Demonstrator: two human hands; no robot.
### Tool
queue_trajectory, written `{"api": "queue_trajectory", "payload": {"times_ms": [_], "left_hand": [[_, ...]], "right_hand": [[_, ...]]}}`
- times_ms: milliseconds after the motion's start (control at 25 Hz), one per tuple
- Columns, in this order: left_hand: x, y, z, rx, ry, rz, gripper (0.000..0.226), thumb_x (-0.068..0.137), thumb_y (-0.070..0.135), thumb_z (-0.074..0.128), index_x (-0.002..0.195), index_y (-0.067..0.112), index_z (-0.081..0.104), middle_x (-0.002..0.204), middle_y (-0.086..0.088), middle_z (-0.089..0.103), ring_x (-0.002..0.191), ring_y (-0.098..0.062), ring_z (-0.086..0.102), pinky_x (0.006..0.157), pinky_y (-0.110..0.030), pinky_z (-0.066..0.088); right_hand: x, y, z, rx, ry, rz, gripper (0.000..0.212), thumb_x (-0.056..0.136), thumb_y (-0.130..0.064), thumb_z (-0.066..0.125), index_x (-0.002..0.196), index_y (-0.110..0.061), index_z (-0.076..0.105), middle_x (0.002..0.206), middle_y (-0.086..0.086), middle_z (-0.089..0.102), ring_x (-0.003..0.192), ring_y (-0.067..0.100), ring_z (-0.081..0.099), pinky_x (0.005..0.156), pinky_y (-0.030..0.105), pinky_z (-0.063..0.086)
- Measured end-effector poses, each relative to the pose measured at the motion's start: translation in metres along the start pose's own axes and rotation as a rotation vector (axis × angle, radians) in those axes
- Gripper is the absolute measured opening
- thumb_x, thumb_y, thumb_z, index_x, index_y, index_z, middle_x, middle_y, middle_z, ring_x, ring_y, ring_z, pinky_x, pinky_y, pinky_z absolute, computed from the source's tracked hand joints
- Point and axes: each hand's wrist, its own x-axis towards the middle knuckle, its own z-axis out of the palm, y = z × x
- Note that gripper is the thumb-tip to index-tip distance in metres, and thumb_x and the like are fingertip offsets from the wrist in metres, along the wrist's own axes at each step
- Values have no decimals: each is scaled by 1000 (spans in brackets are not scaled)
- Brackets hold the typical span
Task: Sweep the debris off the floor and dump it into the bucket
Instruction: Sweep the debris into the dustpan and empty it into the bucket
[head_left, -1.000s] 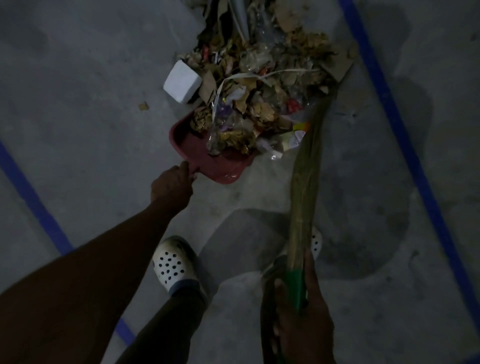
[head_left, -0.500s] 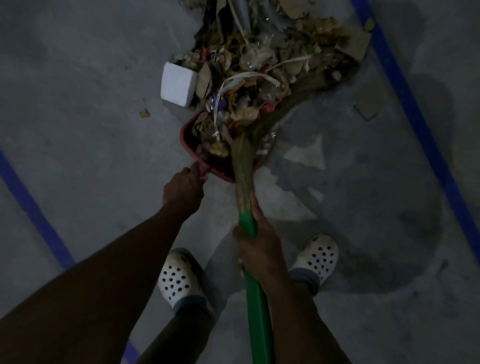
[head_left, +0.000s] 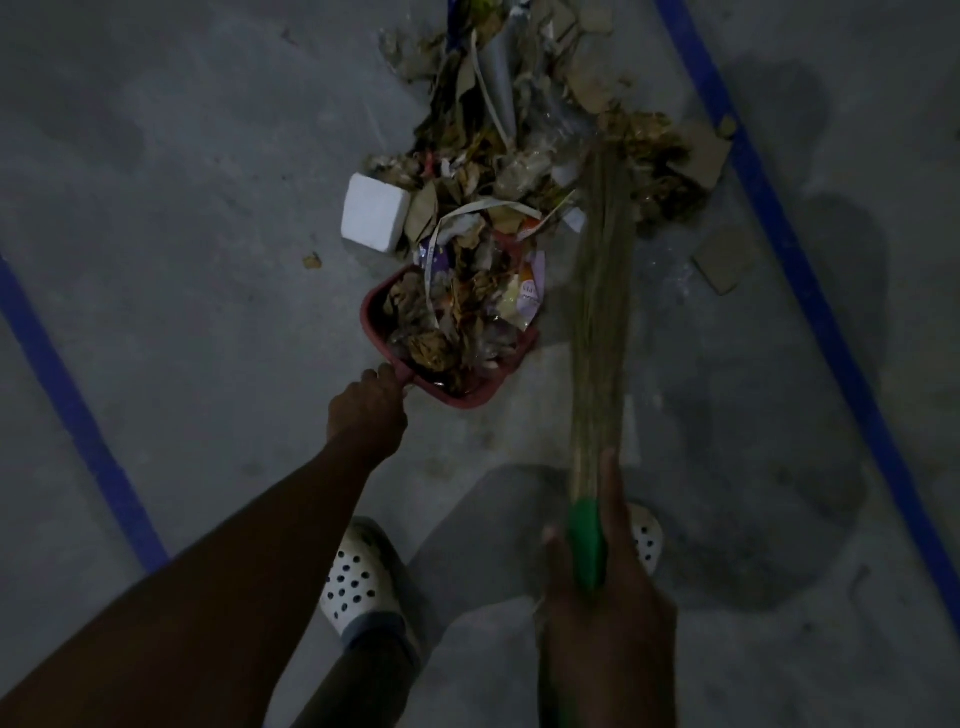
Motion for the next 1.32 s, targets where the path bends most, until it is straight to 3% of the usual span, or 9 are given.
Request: {"api": "queue_trajectory", "payload": {"times_ms": [160, 280, 440, 680, 920, 1000, 1120, 1240, 1320], "left_hand": [[15, -4, 1, 10, 49, 10, 29, 98, 22, 47, 122, 7, 46, 105, -16, 58, 86, -34, 61, 60, -36, 36], [32, -5, 3, -24, 55, 10, 32, 97, 20, 50, 126, 7, 45, 107, -17, 57, 90, -35, 61, 61, -37, 36], [42, -10, 1, -13, 36, 11, 38, 98, 21, 49, 132, 9, 41, 113, -18, 56, 97, -37, 60, 65, -39, 38], [40, -9, -10, -60, -14, 19, 35, 102, 28, 46, 130, 7, 44, 116, -19, 57, 102, -38, 59, 70, -39, 40], [35, -6, -15, -140, -57, -14, 32, 97, 23, 54, 123, 6, 49, 116, -19, 58, 101, -36, 60, 73, -39, 45], [37, -4, -12, -165, -76, -27, 34, 96, 22, 57, 124, 5, 48, 117, -20, 59, 102, -37, 60, 76, -40, 46], [41, -5, 1, -204, -64, -39, 35, 97, 27, 57, 122, 4, 48, 116, -20, 59, 102, -39, 60, 75, -39, 44], [46, -7, 15, -284, -14, -93, 32, 95, 33, 59, 115, 8, 54, 113, -17, 61, 101, -38, 60, 71, -35, 38], [46, -6, 18, -299, 43, -106, 29, 91, 32, 61, 110, 10, 59, 108, -15, 63, 97, -37, 61, 68, -35, 39]], "right_hand": [[119, -11, 3, -223, 24, -66, 78, 99, -30, 58, 155, -57, 10, 115, 7, 68, 86, 25, 64, 78, 33, 55], [194, -25, 22, -382, -70, -116, 80, 97, -23, 59, 161, -41, 13, 130, 19, 60, 105, 38, 63, 86, 36, 54], [199, -10, 53, -370, -209, -102, 86, 93, -18, 59, 162, -36, 12, 126, 16, 61, 99, 36, 64, 80, 35, 54], [123, 11, 55, -235, -326, -70, 79, 95, -16, 59, 158, -44, 22, 133, 5, 63, 109, 25, 65, 95, 34, 55], [56, 14, 8, -89, -130, -32, 90, 94, -22, 64, 143, -75, 9, 120, -8, 69, 80, 5, 67, 58, 10, 49], [72, 9, 7, -112, -110, -27, 88, 95, -22, 63, 146, -71, 10, 121, -3, 68, 80, 9, 67, 61, 19, 57], [116, -2, 29, -168, -183, 6, 82, 95, -17, 59, 155, -54, 18, 126, 8, 66, 97, 33, 68, 85, 46, 60], [127, -4, 65, -164, -294, 1, 82, 95, -17, 58, 157, -50, 16, 125, 9, 63, 100, 35, 66, 87, 49, 58], [116, 2, 75, -125, -271, -12, 81, 95, -19, 59, 157, -50, 17, 119, 5, 66, 97, 27, 66, 87, 40, 59]]}}
